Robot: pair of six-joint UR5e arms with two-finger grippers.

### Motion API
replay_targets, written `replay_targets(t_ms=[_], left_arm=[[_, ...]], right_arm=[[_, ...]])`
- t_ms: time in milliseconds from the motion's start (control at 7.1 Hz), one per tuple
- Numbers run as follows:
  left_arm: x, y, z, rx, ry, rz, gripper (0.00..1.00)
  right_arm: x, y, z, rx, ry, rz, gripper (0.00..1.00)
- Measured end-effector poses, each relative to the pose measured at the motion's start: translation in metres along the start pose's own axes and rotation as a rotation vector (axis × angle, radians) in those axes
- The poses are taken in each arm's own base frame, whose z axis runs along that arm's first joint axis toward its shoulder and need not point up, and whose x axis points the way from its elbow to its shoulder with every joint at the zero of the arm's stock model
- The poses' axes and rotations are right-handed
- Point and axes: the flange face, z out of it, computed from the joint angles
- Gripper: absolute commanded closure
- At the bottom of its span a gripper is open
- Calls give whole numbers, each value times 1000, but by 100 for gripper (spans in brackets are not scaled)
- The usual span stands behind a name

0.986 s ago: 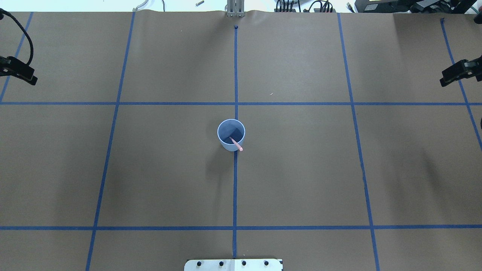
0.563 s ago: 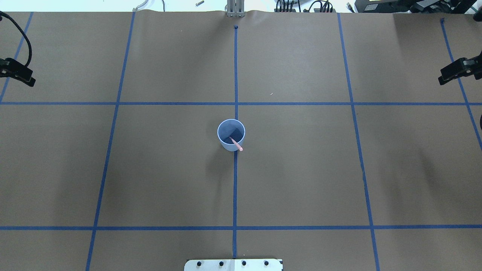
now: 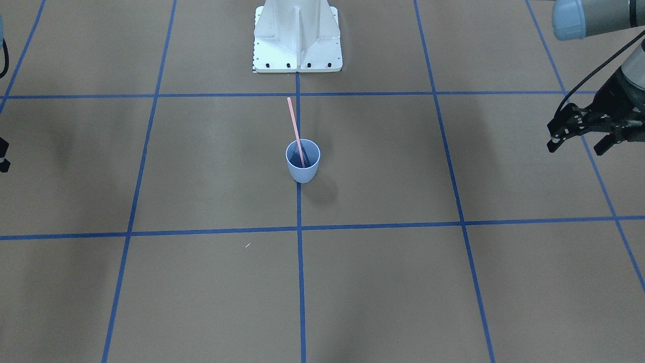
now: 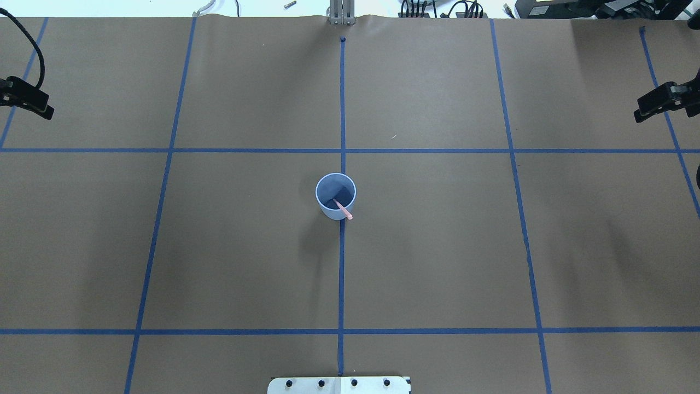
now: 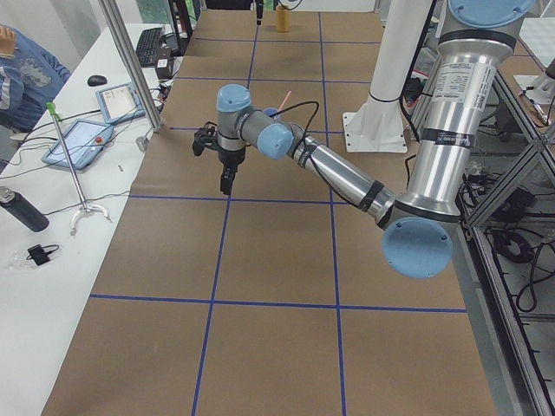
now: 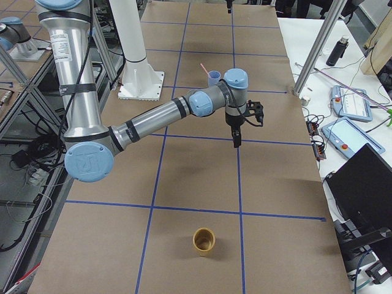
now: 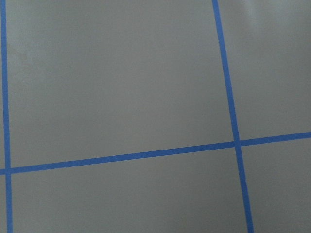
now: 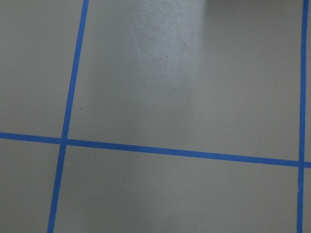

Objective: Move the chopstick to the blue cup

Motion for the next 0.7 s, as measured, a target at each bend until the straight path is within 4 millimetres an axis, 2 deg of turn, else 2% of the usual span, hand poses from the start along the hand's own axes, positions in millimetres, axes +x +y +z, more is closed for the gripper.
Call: replay_targets(t_ms=[423,704], left_arm=[[11,1,0,-9,30,12,2],[23,6,-9,-10,77,36,2]], right_arm=[[-2,1,3,-15,-17,1,0],[-5,-1,4,-16,-20,3,0]])
